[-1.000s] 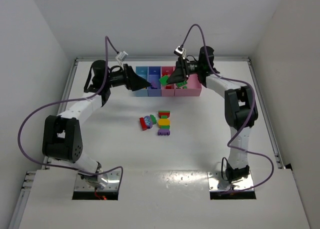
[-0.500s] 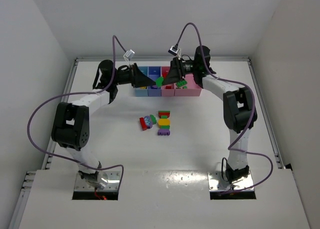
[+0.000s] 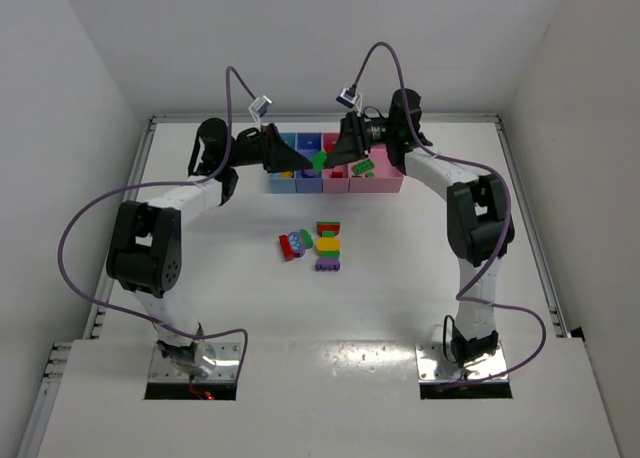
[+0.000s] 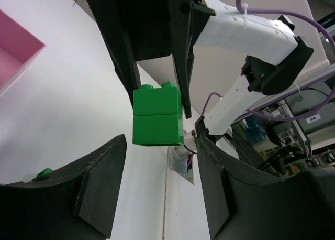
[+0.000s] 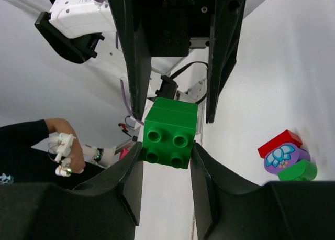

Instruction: Sort the legos into containers by color

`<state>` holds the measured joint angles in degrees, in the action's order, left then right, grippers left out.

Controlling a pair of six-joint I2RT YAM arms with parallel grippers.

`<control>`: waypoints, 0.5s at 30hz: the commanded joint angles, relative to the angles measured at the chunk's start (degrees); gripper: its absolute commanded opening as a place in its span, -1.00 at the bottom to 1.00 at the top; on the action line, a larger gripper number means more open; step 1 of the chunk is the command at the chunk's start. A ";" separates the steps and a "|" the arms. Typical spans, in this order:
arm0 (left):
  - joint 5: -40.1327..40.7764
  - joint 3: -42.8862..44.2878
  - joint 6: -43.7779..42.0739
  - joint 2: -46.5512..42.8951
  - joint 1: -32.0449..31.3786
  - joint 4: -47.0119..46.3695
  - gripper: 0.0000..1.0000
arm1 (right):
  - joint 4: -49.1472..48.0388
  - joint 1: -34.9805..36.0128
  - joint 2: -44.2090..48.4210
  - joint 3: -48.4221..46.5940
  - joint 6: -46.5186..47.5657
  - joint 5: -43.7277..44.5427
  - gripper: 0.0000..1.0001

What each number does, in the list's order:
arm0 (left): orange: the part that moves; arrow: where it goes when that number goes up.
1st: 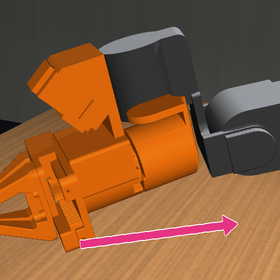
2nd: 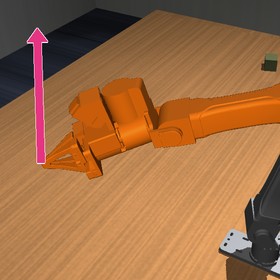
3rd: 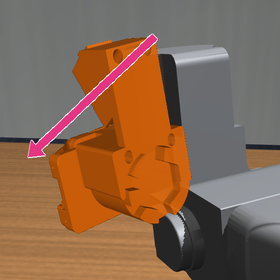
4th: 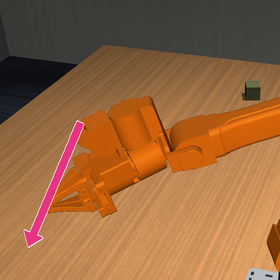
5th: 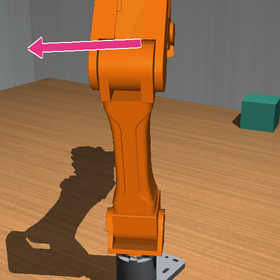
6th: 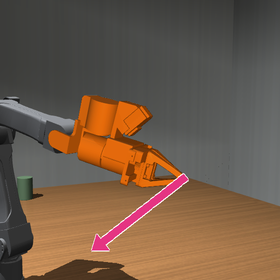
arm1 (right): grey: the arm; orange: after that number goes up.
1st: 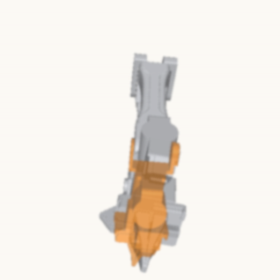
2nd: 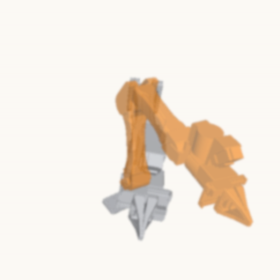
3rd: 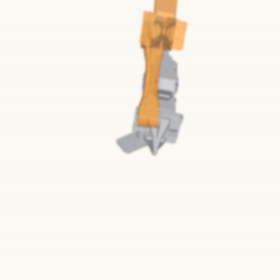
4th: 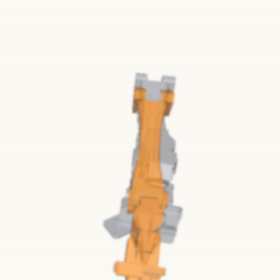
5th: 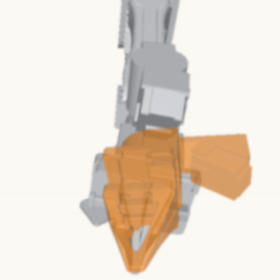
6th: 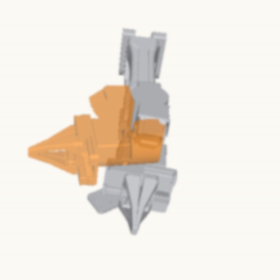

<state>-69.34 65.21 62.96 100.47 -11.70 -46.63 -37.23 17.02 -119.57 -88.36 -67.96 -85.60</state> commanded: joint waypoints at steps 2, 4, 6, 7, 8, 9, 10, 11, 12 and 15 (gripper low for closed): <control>-1.76 2.20 1.11 0.26 -1.04 -4.26 0.23 | -3.11 1.26 0.65 -4.54 1.26 -1.41 -1.00; -1.76 2.20 1.11 0.26 -1.04 -4.26 0.23 | -3.11 1.87 0.13 -5.07 0.73 -1.41 -1.00; -1.76 2.20 1.11 0.26 -1.04 -4.26 0.19 | -3.11 1.88 0.13 -5.07 0.73 -1.41 -1.00; -1.76 2.20 1.11 0.26 -1.04 -4.26 0.15 | -3.11 1.88 0.13 -5.07 0.73 -1.41 -1.00; -1.76 2.20 1.11 0.26 -1.04 -4.26 0.07 | -3.11 1.88 0.13 -5.07 0.73 -1.41 -1.00; -1.76 2.20 1.11 0.78 -1.04 -4.26 0.02 | -3.11 1.88 0.13 -4.55 0.73 -1.41 -1.00; -1.24 2.20 1.11 0.78 -1.04 -4.26 -0.04 | -3.11 1.88 0.13 -4.54 0.73 -1.93 -1.00; -1.24 2.20 1.11 0.78 -1.04 -4.26 -0.11 | -3.11 1.88 0.13 -4.54 0.73 -1.94 -1.00; -1.24 2.20 1.11 0.78 -1.04 -4.26 -0.23 | -3.11 1.88 0.13 -3.93 0.73 -1.94 -1.00; -1.24 1.67 1.11 0.78 -1.04 -4.26 -0.46 | -3.64 1.88 0.65 -2.79 0.73 -1.94 -1.00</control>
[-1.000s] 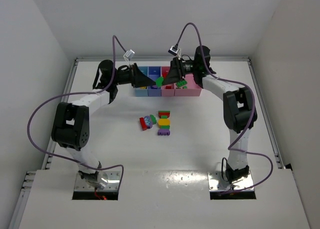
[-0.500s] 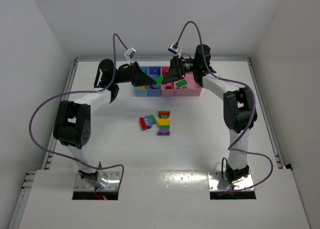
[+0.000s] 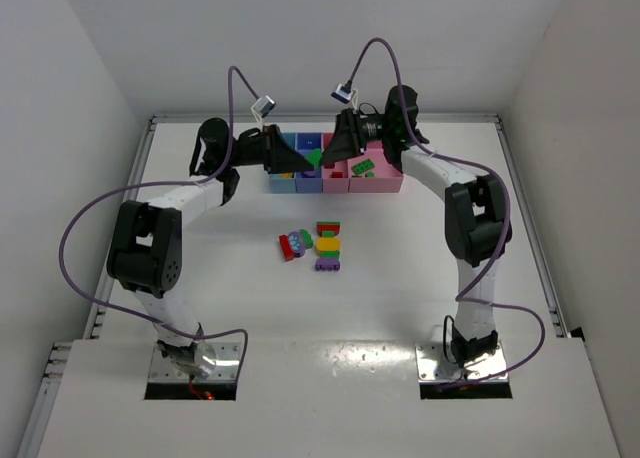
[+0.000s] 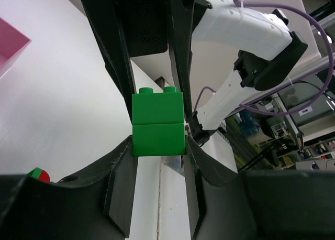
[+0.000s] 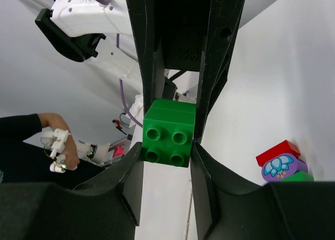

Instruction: Sort the legos into containers by color

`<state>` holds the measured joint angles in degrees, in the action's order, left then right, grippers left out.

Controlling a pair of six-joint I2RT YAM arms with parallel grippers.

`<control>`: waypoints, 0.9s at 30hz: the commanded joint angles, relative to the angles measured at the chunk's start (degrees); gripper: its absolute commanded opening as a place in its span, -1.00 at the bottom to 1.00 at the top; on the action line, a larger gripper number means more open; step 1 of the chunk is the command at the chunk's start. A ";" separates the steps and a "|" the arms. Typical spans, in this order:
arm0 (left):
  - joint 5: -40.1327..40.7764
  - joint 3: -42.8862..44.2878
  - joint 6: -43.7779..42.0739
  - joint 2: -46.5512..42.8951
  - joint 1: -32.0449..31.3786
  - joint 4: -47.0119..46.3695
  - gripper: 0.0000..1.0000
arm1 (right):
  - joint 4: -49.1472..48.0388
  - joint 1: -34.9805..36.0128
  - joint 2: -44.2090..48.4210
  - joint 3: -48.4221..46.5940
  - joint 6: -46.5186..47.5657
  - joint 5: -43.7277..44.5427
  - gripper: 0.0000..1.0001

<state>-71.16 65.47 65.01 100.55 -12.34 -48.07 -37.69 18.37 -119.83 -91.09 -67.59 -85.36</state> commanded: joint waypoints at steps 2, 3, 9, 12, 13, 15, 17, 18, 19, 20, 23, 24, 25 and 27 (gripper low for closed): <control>0.58 -0.07 -1.46 0.17 -0.41 -2.12 -0.70 | -3.18 -0.79 1.44 -0.05 0.36 -2.18 -1.00; 0.58 -0.08 -2.34 -0.53 -0.41 -1.50 -0.73 | -3.18 -0.79 1.44 0.47 0.36 -2.18 -1.00; 1.11 -3.06 -13.49 -3.87 0.12 10.88 -0.78 | -3.70 -7.20 0.83 -2.33 0.36 -1.65 -1.00; 1.11 -3.07 -20.33 -5.27 0.12 19.14 -0.78 | -2.91 -10.63 -0.66 -5.23 0.36 -1.13 -1.00; 1.11 -3.07 -22.19 -5.89 0.64 21.42 -0.78 | -2.91 -12.29 -0.67 -5.94 0.36 -1.12 -1.00; 2.33 -3.07 -26.49 -6.42 0.65 26.52 -0.78 | -2.91 -13.71 -1.98 -5.94 0.36 -1.12 -1.00; 6.19 -2.20 -29.93 -7.04 0.65 30.30 -0.78 | -2.39 -15.55 -2.77 -5.94 0.36 -1.12 -1.00; 8.29 -1.23 -34.64 -7.56 0.65 35.71 -0.78 | -2.39 -16.08 -3.65 -5.16 0.36 -0.60 -1.00; 11.88 1.82 -37.30 -7.56 -0.48 38.64 -0.78 | -1.78 -17.22 -3.66 -5.15 0.88 -0.59 -1.00; 13.92 3.77 -40.11 -7.04 -1.02 41.80 -0.78 | -0.20 -17.75 -4.35 -4.19 1.67 -0.59 -1.00; 22.10 9.40 -46.20 -6.52 -2.86 48.77 -0.78 | 5.33 -20.12 -4.97 -3.39 4.56 0.98 -1.00; 23.50 10.28 -46.90 -6.51 -2.87 48.78 -0.78 | 10.83 -20.13 -4.97 -3.39 7.62 2.38 -1.00; 24.91 12.29 -46.91 -5.73 -3.48 48.78 -0.78 | 15.76 -20.91 -4.97 -4.09 10.26 3.79 -1.00; 25.72 14.23 -46.91 -4.58 -4.01 49.30 -0.78 | 39.55 -21.71 -4.97 -8.46 24.60 11.21 -1.00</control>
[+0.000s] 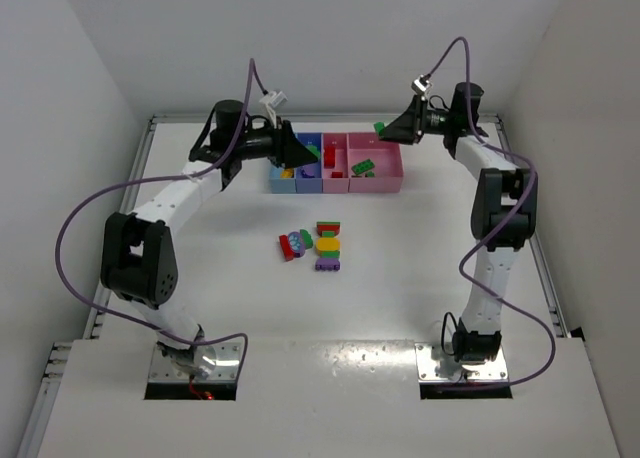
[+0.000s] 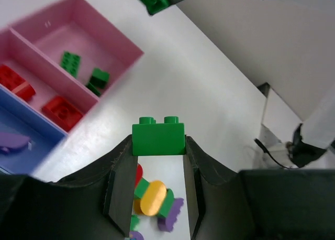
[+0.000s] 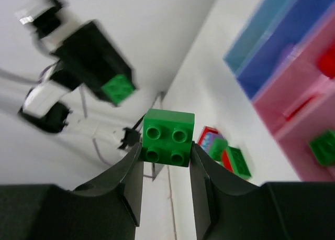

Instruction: Sort the legos into containers by color

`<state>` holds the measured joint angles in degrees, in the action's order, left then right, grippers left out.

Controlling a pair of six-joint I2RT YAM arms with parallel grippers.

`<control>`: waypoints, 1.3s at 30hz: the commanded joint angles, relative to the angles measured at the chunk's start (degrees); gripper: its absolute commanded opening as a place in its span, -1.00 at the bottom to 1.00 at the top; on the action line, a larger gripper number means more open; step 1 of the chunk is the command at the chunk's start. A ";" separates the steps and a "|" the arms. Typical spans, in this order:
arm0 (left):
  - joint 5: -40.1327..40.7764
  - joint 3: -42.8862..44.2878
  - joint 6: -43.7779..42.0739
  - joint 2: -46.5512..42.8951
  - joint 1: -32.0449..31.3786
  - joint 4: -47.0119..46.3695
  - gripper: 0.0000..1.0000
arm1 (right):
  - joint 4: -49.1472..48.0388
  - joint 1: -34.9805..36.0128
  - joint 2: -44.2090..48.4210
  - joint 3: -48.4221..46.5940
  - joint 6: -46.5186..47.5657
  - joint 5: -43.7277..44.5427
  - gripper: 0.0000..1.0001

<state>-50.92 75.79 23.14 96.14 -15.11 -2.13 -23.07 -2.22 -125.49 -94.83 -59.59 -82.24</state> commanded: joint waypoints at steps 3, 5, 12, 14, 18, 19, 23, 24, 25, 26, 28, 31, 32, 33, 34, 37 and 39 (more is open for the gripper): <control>7.93 5.25 -5.03 0.37 -2.38 3.36 -0.78 | 45.42 -0.51 2.18 -11.75 37.00 21.46 -1.00; 10.12 5.25 -5.55 0.89 -3.78 3.36 -0.78 | 58.71 1.32 4.89 -12.58 45.74 32.94 -1.00; 22.59 7.69 -8.28 1.42 -7.73 3.89 -0.78 | 62.36 8.80 9.12 -8.27 57.04 61.56 -1.00; 25.06 9.46 -8.98 3.52 -8.79 5.29 -0.78 | 60.25 11.00 9.12 -7.66 59.50 67.26 -1.00; 26.57 13.85 -8.46 6.86 -10.54 5.30 -0.75 | 58.31 12.15 6.24 -8.88 60.38 70.20 -1.00; 27.18 13.86 -7.94 6.87 -10.55 5.30 -0.75 | 57.79 12.15 5.53 -10.02 60.38 71.15 -0.97; 27.71 15.18 -7.93 8.36 -11.08 4.69 -0.75 | 57.26 12.68 2.19 -12.75 60.91 72.56 -0.30; 27.71 15.18 -7.41 8.36 -11.08 4.68 -0.75 | 56.65 12.68 2.18 -14.14 60.91 72.57 -0.03; 27.71 15.18 -7.40 8.89 -11.08 4.68 -0.75 | 56.64 12.68 1.48 -14.16 60.91 72.57 0.13; 27.71 15.18 -7.40 8.89 -11.08 3.90 -0.75 | 56.12 12.68 1.48 -14.68 60.91 72.57 0.23; 27.71 15.18 -7.40 9.50 -11.60 3.27 -0.73 | 56.12 13.20 1.48 -14.69 60.91 72.57 0.34; 27.71 17.19 -6.79 12.57 -11.60 2.13 -0.73 | 55.06 13.20 2.97 -14.69 59.69 72.57 0.43; 27.71 18.24 -6.79 13.63 -12.13 2.13 -0.73 | 55.06 13.20 3.67 -14.69 59.16 72.57 0.46; 27.71 19.39 -6.00 14.68 -12.13 2.13 -0.73 | 55.06 13.20 5.33 -14.69 59.15 72.57 0.49; 27.71 21.83 -6.00 15.82 -12.65 2.13 -0.73 | 55.06 13.20 6.48 -14.08 58.63 72.57 0.58; 27.71 27.37 -6.00 20.92 -13.88 2.91 -0.73 | 54.19 11.98 12.54 -11.44 57.40 72.57 0.72; 28.76 30.37 -6.00 23.73 -14.41 3.71 -0.73 | 54.18 11.45 15.44 -8.54 56.78 75.11 0.72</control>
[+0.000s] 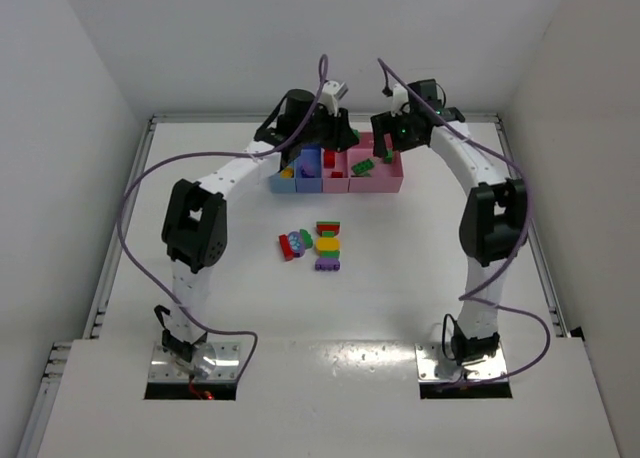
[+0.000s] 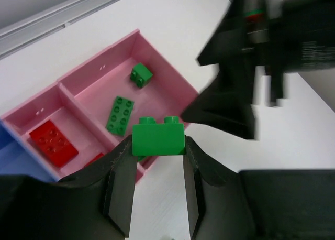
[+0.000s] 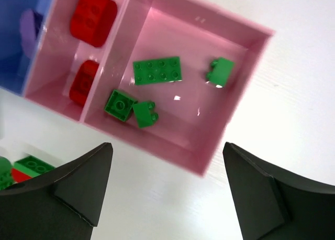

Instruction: Sort the legos into containers by color

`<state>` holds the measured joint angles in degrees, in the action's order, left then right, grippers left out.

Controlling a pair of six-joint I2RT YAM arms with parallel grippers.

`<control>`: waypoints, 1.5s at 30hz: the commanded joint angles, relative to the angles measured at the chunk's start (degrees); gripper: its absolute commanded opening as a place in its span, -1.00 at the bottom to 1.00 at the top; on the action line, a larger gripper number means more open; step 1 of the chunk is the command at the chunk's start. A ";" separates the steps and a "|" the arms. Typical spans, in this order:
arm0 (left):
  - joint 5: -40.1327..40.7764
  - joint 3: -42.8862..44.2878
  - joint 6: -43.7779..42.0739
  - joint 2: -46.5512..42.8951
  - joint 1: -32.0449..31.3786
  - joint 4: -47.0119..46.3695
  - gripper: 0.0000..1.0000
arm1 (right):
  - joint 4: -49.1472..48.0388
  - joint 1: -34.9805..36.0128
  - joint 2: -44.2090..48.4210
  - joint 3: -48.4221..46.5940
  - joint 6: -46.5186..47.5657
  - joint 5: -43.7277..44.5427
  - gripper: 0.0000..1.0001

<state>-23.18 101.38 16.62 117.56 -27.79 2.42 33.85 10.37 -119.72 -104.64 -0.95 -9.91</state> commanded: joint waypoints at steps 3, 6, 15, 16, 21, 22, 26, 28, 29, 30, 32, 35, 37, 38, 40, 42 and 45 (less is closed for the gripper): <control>1.03 9.26 0.52 7.76 -2.27 -0.22 -0.71 | -1.25 -2.19 15.82 6.54 -2.22 7.79 0.72; 2.17 12.95 1.04 12.33 -3.50 0.40 -0.66 | 0.34 -3.77 22.41 12.87 2.25 10.00 0.70; 4.64 18.23 0.52 18.50 -4.73 -0.75 0.46 | 3.15 -8.44 34.81 25.62 4.82 -0.28 1.00; 4.63 18.76 -0.01 18.50 -4.73 -1.27 0.50 | 4.03 -8.44 34.82 26.15 5.51 -1.41 1.00; 5.34 19.82 -0.01 13.06 -4.73 0.83 0.82 | 6.85 -7.57 35.35 26.68 9.20 -8.71 1.00; 5.95 18.86 -0.01 11.48 -4.73 1.62 0.82 | 7.81 -7.56 35.35 26.68 11.56 -10.46 1.00; -1.67 8.71 3.59 -1.67 1.05 3.74 1.00 | 8.87 -3.70 35.96 28.78 14.92 -18.90 0.95; -10.10 2.88 3.59 -7.05 4.13 3.74 1.00 | 8.35 0.06 35.96 29.49 18.50 -20.23 0.92; -13.44 -0.10 2.55 -9.69 5.89 3.74 1.00 | 8.34 1.65 35.96 30.19 19.92 -20.76 0.92; -17.65 -6.31 1.41 -14.94 9.39 2.95 1.00 | 7.73 3.15 35.96 30.98 21.50 -21.54 0.90; -19.62 -11.36 -0.27 -19.45 12.75 4.60 1.00 | 6.51 7.89 35.96 32.38 27.47 -23.39 0.87; -21.72 -16.56 -3.96 -25.26 19.86 9.86 1.00 | 5.89 13.08 33.16 32.92 37.20 -27.86 0.81; -25.66 -17.88 -5.98 -26.67 25.84 12.77 1.00 | 5.36 14.93 30.88 32.92 42.15 -33.03 0.81; -26.99 -17.89 -6.94 -26.68 27.68 14.79 1.00 | 4.74 15.81 29.73 32.92 45.91 -34.89 0.81; -29.54 -16.66 -10.01 -26.68 32.07 22.08 1.00 | 1.58 17.13 25.45 32.14 48.31 -37.97 0.78; -30.52 -16.66 -12.30 -27.37 34.55 27.00 1.00 | 2.62 20.20 21.57 28.54 52.25 -37.21 0.78; -30.27 -20.42 -14.16 -31.15 37.89 28.34 1.00 | 5.00 24.69 13.83 22.04 54.82 -34.57 0.75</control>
<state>-49.76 82.96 6.79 90.50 8.05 24.43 39.42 31.16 -101.95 -77.58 45.67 -41.87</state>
